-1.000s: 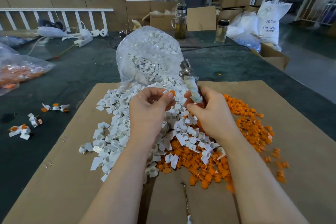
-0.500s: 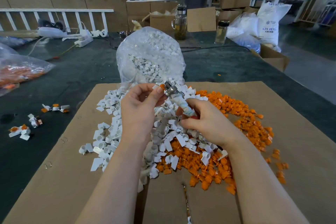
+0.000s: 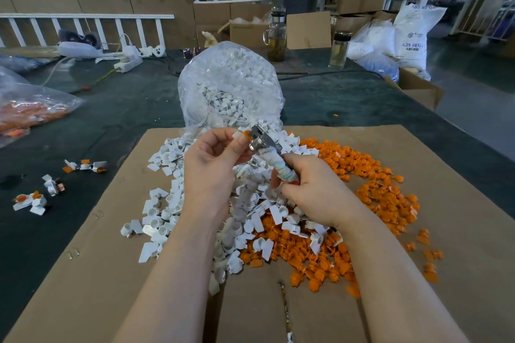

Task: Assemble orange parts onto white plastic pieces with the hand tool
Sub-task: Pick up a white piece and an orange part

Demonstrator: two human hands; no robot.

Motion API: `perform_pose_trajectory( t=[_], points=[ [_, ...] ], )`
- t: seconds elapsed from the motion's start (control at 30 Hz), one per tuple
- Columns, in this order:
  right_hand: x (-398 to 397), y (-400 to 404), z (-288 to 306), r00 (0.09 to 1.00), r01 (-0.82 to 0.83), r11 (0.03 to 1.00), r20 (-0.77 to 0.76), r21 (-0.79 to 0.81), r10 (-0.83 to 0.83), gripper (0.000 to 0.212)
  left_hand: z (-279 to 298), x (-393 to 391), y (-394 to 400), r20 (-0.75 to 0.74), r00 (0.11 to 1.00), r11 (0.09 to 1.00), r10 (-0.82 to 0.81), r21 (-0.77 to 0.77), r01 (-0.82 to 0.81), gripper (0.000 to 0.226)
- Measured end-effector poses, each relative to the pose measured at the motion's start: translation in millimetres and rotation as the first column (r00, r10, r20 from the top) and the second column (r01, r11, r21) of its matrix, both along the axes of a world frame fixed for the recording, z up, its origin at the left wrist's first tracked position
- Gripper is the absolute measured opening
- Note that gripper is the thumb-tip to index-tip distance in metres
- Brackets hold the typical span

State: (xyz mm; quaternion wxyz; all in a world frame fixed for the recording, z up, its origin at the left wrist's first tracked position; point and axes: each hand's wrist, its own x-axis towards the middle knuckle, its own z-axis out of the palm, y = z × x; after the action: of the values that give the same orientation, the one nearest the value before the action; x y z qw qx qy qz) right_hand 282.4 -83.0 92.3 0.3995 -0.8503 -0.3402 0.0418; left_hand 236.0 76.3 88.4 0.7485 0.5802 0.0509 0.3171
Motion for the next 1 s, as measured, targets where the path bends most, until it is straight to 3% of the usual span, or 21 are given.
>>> perform_pose_trajectory(
  t=[0.2, 0.33, 0.4, 0.5, 0.63, 0.73, 0.8, 0.87, 0.93, 1.0],
  points=[
    [1.0, 3.7, -3.0, 0.998, 0.023, 0.999, 0.051, -0.026, -0.022, 0.007, 3.8, -0.8, -1.5, -0.031, 0.999, 0.997, -0.017, -0.070, 0.014, 0.009],
    [1.4, 4.5, -6.9, 0.978, 0.119, 0.992, 0.177, -0.047, -0.109, 0.004, 9.1, -6.6, 6.5, -0.066, 0.997, 0.948, 0.047, -0.310, -0.066, 0.008],
    [2.7, 2.9, -7.3, 0.963, 0.184, 0.982, 0.211, -0.049, -0.169, 0.005, 12.1, -11.0, 20.0, -0.092, 0.985, 0.831, 0.143, -0.530, -0.170, 0.015],
    [4.6, 0.4, -6.9, 0.939, 0.249, 0.968, 0.251, -0.033, -0.234, 0.008, 15.5, -18.5, 45.0, -0.143, 0.948, 0.574, 0.283, -0.767, -0.287, 0.007],
    [5.4, -1.2, -6.7, 0.928, 0.283, 0.959, 0.260, -0.026, -0.267, 0.008, 11.2, -25.9, 68.8, -0.141, 0.913, 0.315, 0.382, -0.909, -0.272, 0.015],
    [6.9, -1.3, -7.0, 0.925, 0.294, 0.955, 0.258, -0.025, -0.278, 0.015, 7.0, -28.4, 74.4, -0.121, 0.902, 0.239, 0.414, -0.942, -0.236, 0.017],
    [7.1, -0.6, -7.1, 0.922, 0.296, 0.955, 0.270, -0.030, -0.277, 0.018, 5.9, -27.5, 74.6, -0.105, 0.902, 0.246, 0.418, -0.943, -0.224, 0.015],
    [7.1, -0.4, -7.2, 0.919, 0.301, 0.953, 0.278, -0.032, -0.281, 0.011, 6.7, -26.0, 70.7, -0.105, 0.925, 0.321, 0.365, -0.919, -0.231, 0.007],
    [7.4, -0.2, -7.7, 0.915, 0.303, 0.953, 0.282, -0.009, -0.288, 0.007, 8.4, -23.3, 61.6, -0.165, 0.957, 0.517, 0.239, -0.812, -0.269, 0.010],
    [7.1, -0.1, -7.7, 0.917, 0.295, 0.955, 0.274, 0.027, -0.290, 0.006, 11.1, -20.2, 50.0, -0.234, 0.968, 0.787, 0.094, -0.577, -0.216, 0.021]
  ],
)
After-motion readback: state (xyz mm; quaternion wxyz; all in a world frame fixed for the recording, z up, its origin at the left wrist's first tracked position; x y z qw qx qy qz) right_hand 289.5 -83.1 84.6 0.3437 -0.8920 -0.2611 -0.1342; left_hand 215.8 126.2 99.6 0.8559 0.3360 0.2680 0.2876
